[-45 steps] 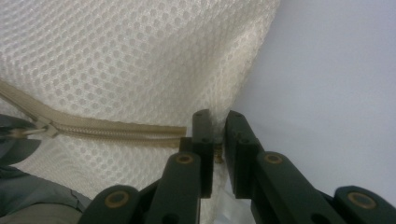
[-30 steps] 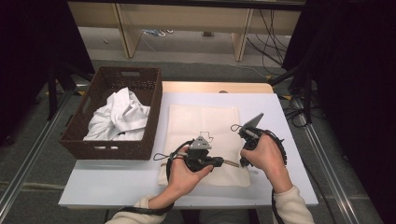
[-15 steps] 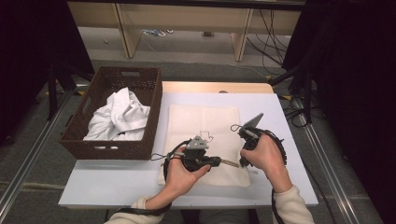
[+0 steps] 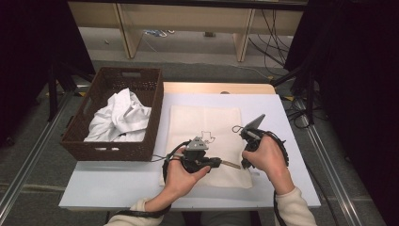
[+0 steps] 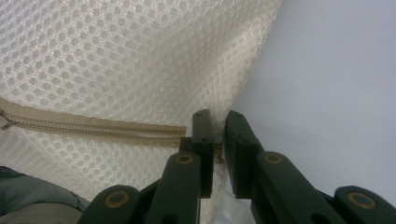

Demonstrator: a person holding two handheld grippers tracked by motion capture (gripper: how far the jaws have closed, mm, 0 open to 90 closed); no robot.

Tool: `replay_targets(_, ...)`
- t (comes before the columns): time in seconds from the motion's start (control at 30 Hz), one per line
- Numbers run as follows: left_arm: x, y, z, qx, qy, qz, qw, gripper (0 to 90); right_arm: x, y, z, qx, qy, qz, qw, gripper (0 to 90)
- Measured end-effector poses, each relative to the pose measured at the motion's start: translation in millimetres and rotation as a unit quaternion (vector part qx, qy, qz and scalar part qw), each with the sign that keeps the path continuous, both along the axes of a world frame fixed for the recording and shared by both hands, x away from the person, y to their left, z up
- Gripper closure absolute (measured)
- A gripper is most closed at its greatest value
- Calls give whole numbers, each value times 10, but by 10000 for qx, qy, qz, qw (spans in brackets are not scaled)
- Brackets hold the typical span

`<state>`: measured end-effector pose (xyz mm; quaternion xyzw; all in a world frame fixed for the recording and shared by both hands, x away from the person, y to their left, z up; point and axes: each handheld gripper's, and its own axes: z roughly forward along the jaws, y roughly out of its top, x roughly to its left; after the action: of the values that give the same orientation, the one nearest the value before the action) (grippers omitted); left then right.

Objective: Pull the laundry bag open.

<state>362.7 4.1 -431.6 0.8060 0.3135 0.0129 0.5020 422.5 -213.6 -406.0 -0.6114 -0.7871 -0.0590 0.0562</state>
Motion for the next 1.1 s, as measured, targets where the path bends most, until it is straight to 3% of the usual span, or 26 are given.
replay_targets(0.13,-2,10,6,-5,3,27,10000,869,7,-12,-8,-11,-40,94,9999,838)
replay_targets(0.7,-6,79,19,9,-33,54,10000,869,9,-3,-9,-32,-16,56,10000,838)
replay_targets(0.73,-6,79,19,-15,-60,74,10000,869,20,-29,-24,0,-111,251,9996,838)
replay_targets(0.8,-8,86,19,-38,-24,113,9999,869,32,-33,-13,-18,15,275,9996,838)
replay_targets(1.1,-6,146,25,7,2,119,9999,869,26,-15,-4,-36,101,132,9999,838)
